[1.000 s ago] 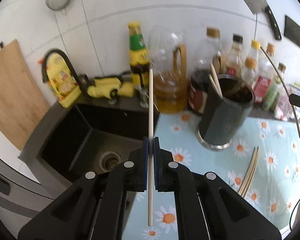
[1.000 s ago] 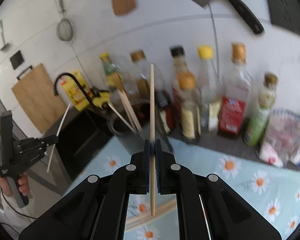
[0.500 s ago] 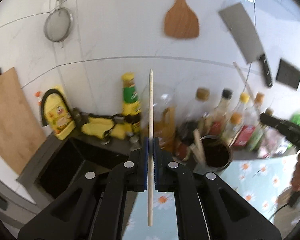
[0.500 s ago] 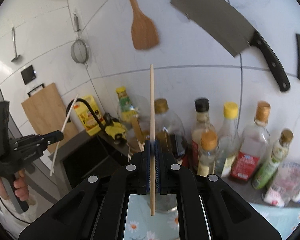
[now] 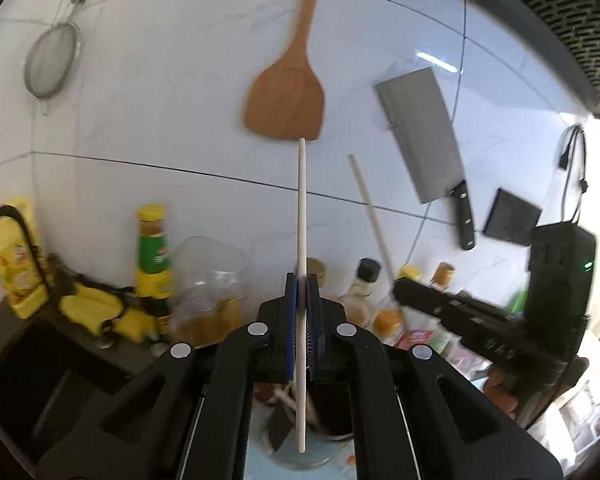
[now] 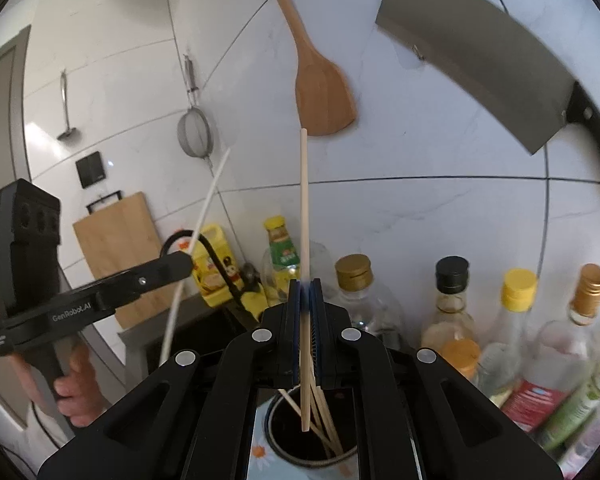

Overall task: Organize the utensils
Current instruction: 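Lift the chopstick in the right gripper over the holder while the left carries its own, then open the right gripper over the holder while the left gripper releases its chopstick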

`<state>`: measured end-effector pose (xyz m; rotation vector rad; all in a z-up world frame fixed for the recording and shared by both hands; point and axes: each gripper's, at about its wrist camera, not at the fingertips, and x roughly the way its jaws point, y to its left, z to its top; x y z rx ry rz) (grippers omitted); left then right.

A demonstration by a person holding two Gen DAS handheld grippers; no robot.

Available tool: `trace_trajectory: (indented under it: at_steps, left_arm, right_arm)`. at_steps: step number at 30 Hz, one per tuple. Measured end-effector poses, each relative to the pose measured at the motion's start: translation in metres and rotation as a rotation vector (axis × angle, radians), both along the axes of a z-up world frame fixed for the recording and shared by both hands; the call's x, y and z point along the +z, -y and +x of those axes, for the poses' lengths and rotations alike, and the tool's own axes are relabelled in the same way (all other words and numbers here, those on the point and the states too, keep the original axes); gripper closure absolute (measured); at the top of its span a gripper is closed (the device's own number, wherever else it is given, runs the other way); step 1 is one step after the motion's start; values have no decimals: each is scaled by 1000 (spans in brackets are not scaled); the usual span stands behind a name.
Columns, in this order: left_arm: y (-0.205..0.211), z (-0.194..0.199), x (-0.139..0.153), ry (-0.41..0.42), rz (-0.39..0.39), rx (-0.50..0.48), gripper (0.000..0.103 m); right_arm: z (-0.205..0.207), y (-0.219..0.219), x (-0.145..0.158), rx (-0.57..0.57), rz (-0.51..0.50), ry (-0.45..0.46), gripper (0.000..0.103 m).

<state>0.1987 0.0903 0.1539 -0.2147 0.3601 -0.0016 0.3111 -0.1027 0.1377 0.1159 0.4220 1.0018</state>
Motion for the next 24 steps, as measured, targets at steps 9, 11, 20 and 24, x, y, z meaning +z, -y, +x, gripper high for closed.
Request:
trace_trajectory:
  at_steps: [9,11,20,24]
  left_arm:
    - [-5,34,-43,60,-113,-81,98]
    - [-4,39,-54,65,-124,-100,98]
    - [3,59,-102,21,-178,-169,98]
    - [7,56,-114,3,-175,-175,98]
  right_arm:
    - [24,6,-38,77,136,-23,98]
    - [30,6,-49,92,161,-40,98]
    - [39,-1,-90,129,173,-95,98]
    - [34,-3,-99,128,151,-94,98]
